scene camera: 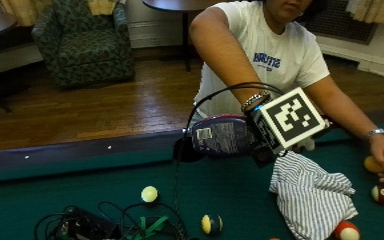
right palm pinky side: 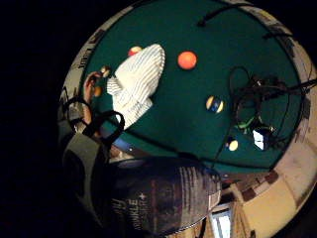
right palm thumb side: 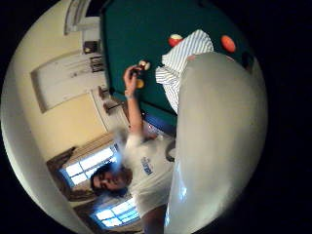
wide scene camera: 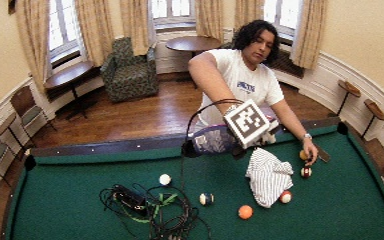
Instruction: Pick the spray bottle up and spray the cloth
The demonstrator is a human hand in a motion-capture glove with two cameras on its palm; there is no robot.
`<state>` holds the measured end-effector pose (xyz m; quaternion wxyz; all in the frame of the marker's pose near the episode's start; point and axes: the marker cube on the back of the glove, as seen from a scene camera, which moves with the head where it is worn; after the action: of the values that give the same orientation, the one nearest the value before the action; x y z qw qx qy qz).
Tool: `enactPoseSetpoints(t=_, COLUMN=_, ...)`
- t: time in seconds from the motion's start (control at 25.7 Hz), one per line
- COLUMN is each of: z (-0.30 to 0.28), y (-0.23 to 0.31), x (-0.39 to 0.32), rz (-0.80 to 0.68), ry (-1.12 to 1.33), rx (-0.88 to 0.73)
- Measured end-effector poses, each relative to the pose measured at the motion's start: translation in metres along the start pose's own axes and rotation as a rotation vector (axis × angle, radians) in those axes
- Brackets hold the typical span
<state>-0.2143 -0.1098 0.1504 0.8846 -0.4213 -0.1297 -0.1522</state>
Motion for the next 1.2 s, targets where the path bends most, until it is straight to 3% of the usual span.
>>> enactPoseSetpoints(t=0.31, z=0.083, y=-0.041, x=-0.007, rz=0.141, ry=0.153, rx=-0.215)
enactPoseSetpoints(t=0.74, z=0.166, y=-0.071, x=-0.008, rz=0.163, ry=0.31, rx=-0.389)
enactPoseSetpoints(t=1.01, z=0.182, y=-0.077, x=-0.012, rz=0.152, ry=0.345, rx=-0.421)
enactPoseSetpoints(t=1.2, z=0.157, y=-0.077, x=-0.032, rz=0.11, ry=0.279, rx=-0.339)
